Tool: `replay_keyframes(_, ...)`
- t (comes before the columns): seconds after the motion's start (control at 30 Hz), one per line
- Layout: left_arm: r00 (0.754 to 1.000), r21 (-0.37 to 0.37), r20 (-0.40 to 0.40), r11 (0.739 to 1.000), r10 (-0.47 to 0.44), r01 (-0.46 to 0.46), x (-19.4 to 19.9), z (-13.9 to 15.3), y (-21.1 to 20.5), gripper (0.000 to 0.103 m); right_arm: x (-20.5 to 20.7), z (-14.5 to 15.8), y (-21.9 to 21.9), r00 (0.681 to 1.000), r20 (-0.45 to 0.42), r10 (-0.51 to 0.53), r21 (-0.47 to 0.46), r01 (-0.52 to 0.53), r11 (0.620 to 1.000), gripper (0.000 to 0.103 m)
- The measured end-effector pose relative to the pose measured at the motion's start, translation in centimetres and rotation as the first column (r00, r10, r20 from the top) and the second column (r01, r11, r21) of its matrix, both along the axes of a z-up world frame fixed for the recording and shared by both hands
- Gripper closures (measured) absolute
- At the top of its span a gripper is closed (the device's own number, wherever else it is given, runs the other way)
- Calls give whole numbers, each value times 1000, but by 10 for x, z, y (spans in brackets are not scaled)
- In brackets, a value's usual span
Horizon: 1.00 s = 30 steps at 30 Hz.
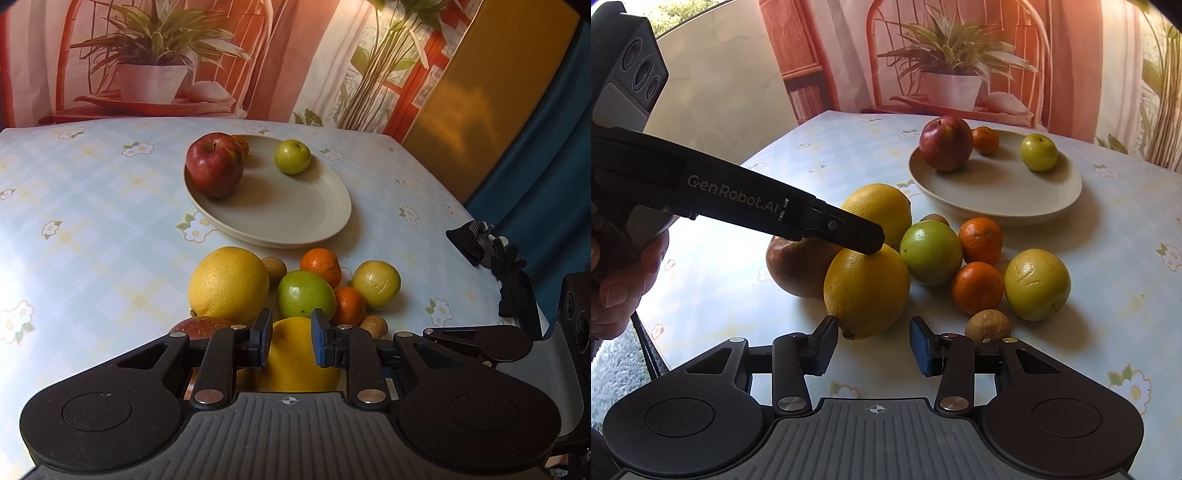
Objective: Organize fruits
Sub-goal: 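Close the left tool around the large yellow lemon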
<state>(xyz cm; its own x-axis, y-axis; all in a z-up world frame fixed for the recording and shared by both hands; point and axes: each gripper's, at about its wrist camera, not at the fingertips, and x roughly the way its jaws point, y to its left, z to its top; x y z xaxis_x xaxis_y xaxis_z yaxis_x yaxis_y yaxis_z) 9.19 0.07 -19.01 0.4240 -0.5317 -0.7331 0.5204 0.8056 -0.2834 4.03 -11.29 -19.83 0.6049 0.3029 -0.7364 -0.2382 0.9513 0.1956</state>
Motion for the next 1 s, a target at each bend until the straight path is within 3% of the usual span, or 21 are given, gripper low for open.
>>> replay_keyframes(0.23, 1000, -8, -7, 1000, 1, -1, -2, -1, 0, 79, 5, -3, 10, 1000, 0, 26, -11, -26, 1000, 56)
replay_keyframes(0.77, 1000, 13, 15, 1000, 0, 0, -10, 2, -3, 79, 6, -6, 3, 1000, -9, 21, 1, -21, 1000, 60)
replay_keyframes(1.0, 1000, 28, 29, 1000, 1, -2, -13, 3, -6, 79, 5, -2, 2, 1000, -1, 14, -10, -14, 1000, 55)
